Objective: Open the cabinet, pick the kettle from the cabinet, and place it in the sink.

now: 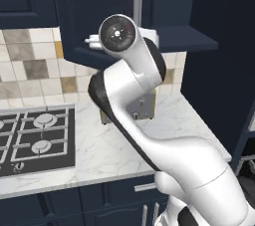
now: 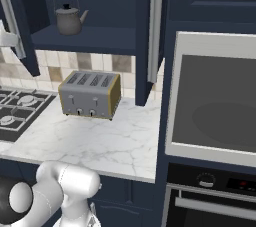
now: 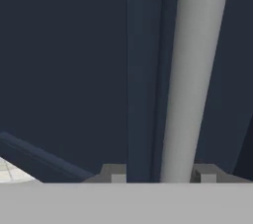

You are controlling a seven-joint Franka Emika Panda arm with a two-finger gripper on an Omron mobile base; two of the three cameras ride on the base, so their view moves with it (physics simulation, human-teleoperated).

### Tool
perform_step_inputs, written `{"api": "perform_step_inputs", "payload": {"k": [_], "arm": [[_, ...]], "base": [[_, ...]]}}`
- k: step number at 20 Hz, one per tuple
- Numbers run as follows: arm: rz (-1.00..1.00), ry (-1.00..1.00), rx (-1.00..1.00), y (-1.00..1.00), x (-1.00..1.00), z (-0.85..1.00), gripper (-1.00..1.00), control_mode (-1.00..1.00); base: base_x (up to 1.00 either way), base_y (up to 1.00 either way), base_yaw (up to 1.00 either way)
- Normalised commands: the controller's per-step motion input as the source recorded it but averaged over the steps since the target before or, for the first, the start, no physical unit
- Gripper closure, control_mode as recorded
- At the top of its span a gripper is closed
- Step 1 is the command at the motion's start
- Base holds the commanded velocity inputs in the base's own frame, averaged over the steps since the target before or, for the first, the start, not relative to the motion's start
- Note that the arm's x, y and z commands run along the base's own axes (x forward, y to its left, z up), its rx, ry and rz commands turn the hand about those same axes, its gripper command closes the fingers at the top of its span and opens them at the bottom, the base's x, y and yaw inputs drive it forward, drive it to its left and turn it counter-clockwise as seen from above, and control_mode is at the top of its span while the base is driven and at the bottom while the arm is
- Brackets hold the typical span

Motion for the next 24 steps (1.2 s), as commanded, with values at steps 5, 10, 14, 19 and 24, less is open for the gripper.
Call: {"api": "perform_step_inputs", "payload": {"k": [5,10,14,19,24], "arm": [[-0.04,-0.05,-0.03,0.60,-0.31,0.00,1.00,-1.00],[-0.03,-0.05,-0.03,0.56,-0.21,0.00,1.00,-1.00],[-0.01,-0.01,-0.01,0.47,-0.12,-0.01,1.00,-1.00],[0.00,0.00,0.00,0.30,-0.07,-0.11,-1.00,-1.00],[0.00,-0.03,0.00,0.13,-0.31,-0.11,-1.00,-1.00]], "base": [[0.00,0.00,0.00],[0.00,0.00,0.00],[0.00,0.00,0.00],[0.00,0.00,0.00],[0.00,0.00,0.00]]}}
